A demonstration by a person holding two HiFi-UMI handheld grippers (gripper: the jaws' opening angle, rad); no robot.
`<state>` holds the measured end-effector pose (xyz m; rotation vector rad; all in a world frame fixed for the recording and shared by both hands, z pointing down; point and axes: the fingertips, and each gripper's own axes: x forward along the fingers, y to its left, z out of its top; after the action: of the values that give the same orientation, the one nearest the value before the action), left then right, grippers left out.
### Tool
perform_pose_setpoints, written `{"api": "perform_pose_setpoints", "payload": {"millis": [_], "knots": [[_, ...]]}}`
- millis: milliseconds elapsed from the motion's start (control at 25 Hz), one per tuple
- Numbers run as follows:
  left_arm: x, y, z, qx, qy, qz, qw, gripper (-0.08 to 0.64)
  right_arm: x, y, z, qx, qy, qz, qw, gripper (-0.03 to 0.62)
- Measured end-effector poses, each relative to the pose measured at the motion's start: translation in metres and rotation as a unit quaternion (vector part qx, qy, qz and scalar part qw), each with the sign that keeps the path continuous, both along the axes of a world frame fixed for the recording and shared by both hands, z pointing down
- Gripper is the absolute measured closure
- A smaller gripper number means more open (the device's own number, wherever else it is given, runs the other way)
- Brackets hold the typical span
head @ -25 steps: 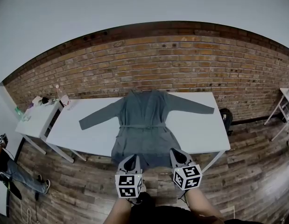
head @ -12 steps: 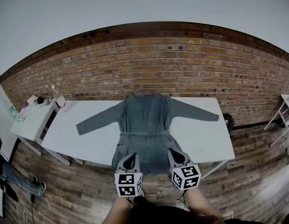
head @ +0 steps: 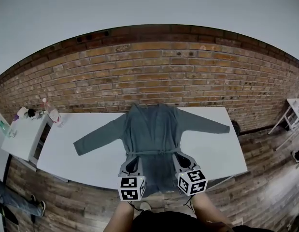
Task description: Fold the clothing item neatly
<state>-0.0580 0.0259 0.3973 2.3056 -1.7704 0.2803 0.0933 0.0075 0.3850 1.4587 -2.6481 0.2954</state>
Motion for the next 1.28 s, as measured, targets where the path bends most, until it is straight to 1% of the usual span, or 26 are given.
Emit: {"api": "perform_pose_setpoints", "payload": {"millis": [160, 320, 520, 600, 720, 840, 1000, 1160, 1280], "knots": [[-0.024, -0.035, -0.001, 0.004, 0.008, 0.019, 0.9998, 0.561, -0.024, -0.033, -0.003, -0.001, 0.002, 0.018, 1.000, 0.592], [-0.050, -0.068, 0.009, -0.008, 0.021, 0.034, 0.9992, 0.561, -0.051, -0.058, 0.001, -0.004, 0.026, 0.033, 0.999, 0.592], [-0.062, -0.096, 0.021, -0.026, 0.046, 0.055, 0.9971, 0.561, -0.074, -0.070, 0.007, -0.006, 0.055, 0.043, 0.998, 0.592], [-0.059, -0.099, 0.026, -0.031, 0.053, 0.064, 0.9961, 0.561, -0.071, -0.074, 0.012, -0.013, 0.064, 0.049, 0.997, 0.592], [-0.062, -0.104, 0.032, -0.035, 0.054, 0.066, 0.9957, 0.561, -0.066, -0.088, 0.026, -0.038, 0.050, 0.062, 0.996, 0.592], [-0.075, -0.116, 0.037, -0.041, 0.063, 0.050, 0.9959, 0.561, -0.070, -0.097, 0.040, -0.059, 0.042, 0.061, 0.996, 0.592], [-0.079, -0.135, 0.035, -0.032, 0.079, 0.030, 0.9959, 0.561, -0.066, -0.111, 0.053, -0.063, 0.049, 0.055, 0.995, 0.592], [-0.063, -0.147, 0.039, -0.046, 0.071, 0.036, 0.9957, 0.561, -0.041, -0.124, 0.059, -0.075, 0.040, 0.071, 0.994, 0.592], [-0.044, -0.163, 0.039, -0.050, 0.078, 0.044, 0.9946, 0.561, -0.010, -0.139, 0.063, -0.084, 0.045, 0.088, 0.992, 0.592]]}}
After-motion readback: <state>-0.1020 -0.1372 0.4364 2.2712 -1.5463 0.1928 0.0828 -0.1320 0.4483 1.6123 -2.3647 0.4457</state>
